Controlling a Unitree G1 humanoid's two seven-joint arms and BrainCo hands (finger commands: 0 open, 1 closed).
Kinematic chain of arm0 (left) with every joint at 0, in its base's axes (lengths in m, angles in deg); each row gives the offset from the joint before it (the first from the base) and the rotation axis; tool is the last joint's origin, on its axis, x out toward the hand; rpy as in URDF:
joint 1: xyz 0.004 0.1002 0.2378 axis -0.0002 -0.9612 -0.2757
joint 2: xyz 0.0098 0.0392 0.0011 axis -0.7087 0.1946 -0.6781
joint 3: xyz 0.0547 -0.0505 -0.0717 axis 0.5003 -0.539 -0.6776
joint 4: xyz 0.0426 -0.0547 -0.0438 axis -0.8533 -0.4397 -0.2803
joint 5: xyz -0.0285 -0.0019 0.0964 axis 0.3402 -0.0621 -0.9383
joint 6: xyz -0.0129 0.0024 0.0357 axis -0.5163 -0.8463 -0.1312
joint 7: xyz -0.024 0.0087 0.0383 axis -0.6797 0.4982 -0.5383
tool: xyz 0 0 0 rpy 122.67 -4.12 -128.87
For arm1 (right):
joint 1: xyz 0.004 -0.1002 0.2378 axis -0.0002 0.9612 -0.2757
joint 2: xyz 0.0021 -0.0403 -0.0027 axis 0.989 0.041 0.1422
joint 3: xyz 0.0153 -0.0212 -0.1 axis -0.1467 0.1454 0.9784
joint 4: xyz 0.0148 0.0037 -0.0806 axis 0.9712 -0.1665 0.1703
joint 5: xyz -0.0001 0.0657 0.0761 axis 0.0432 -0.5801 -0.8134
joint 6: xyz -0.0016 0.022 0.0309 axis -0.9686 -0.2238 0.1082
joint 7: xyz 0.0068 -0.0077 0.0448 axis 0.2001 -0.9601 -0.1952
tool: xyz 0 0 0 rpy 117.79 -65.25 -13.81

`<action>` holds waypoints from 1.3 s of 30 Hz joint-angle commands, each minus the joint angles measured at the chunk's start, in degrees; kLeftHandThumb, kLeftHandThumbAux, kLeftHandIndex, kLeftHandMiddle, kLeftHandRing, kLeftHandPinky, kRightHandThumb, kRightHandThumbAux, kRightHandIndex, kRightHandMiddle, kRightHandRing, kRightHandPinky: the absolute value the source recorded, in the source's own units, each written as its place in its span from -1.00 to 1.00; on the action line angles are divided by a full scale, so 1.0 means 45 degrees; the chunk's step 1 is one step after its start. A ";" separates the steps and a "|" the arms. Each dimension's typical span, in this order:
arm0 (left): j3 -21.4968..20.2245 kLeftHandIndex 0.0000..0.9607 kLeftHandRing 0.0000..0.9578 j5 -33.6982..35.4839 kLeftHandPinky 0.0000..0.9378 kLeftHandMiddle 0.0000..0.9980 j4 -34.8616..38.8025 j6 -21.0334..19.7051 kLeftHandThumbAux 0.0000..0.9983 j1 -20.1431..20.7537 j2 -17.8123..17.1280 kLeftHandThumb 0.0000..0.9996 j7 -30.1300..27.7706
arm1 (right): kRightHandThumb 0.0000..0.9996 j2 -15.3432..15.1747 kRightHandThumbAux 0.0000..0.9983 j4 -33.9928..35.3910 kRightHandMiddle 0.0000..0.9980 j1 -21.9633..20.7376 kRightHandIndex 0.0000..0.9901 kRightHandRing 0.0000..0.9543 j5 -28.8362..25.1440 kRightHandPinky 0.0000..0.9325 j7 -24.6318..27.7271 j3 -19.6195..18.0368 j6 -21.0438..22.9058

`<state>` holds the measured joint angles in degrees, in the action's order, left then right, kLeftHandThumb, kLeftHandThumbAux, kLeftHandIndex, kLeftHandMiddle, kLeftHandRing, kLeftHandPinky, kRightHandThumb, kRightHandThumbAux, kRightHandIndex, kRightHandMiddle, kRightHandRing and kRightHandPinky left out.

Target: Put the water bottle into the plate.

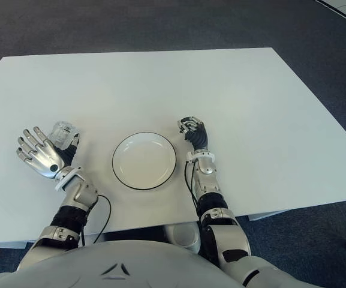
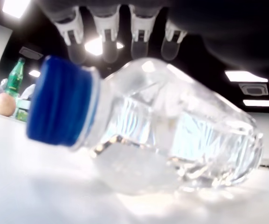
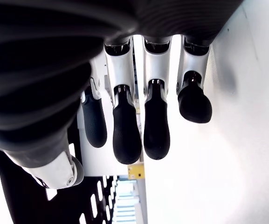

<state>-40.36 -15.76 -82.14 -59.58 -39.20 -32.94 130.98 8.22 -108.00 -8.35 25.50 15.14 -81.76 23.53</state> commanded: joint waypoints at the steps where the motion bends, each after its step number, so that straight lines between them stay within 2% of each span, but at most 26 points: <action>1: 0.0330 -1.00 -1.00 0.0254 -1.00 -1.00 -0.0443 -0.0418 -0.39 0.0231 -0.0496 -0.43 -0.1643 | 0.40 0.0168 0.46 -0.0516 0.57 0.0729 -0.12 0.61 0.0000 0.65 -0.0024 -0.0019 0.0998; 4: 0.0224 -1.00 -1.00 0.0883 -1.00 -1.00 -0.2224 0.0565 -0.35 0.0788 -0.1228 -0.53 -0.2434 | 0.40 0.0192 0.46 -0.0443 0.58 0.0752 -0.11 0.62 -0.0026 0.65 -0.0055 -0.0037 0.1053; 7: 0.0210 -1.00 -1.00 0.1341 -1.00 -1.00 -0.3808 0.1341 -0.34 0.1331 -0.1581 -0.63 -0.2916 | 0.40 0.0197 0.46 -0.0374 0.58 0.0776 -0.11 0.62 -0.0024 0.65 -0.0079 -0.0041 0.1110; 13: 0.0745 -1.00 -1.00 0.1418 -1.00 -1.00 -0.4426 0.0994 -0.35 0.1737 -0.1718 -0.77 -0.4174 | 0.41 0.0254 0.46 -0.0260 0.60 0.0830 -0.11 0.64 -0.0102 0.69 -0.0045 -0.0094 0.1043; 22: 0.1425 -1.00 -1.00 0.1589 -1.00 -1.00 -0.5146 0.1506 -0.33 0.1963 -0.2249 -0.85 -0.5643 | 0.41 0.0262 0.46 -0.0123 0.60 0.0908 -0.11 0.65 -0.0174 0.67 0.0091 -0.0134 0.1132; 30: 0.1421 -1.00 -1.00 0.2035 -1.00 -1.00 -0.6451 0.2859 -0.31 0.2334 -0.2543 -0.76 -0.6068 | 0.41 0.0277 0.45 -0.0050 0.59 0.0977 -0.11 0.63 -0.0174 0.65 0.0102 -0.0160 0.1152; 37: 0.1188 -1.00 -1.00 0.2624 -1.00 -0.97 -0.6471 0.4078 -0.16 0.2172 -0.2631 -0.50 -0.5776 | 0.41 0.0251 0.45 -0.0003 0.58 0.0998 -0.11 0.63 -0.0150 0.65 0.0081 -0.0178 0.1229; 39: 0.1127 -0.98 -0.97 0.2766 -0.87 -0.92 -0.6448 0.4291 -0.12 0.2131 -0.2639 -0.39 -0.5673 | 0.41 0.0251 0.46 -0.0006 0.58 0.1000 -0.11 0.63 -0.0124 0.65 0.0067 -0.0174 0.1236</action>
<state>-35.49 -7.11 -107.62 -41.47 -24.95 -47.52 109.54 8.87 -105.52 -6.88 25.17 15.66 -82.30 24.33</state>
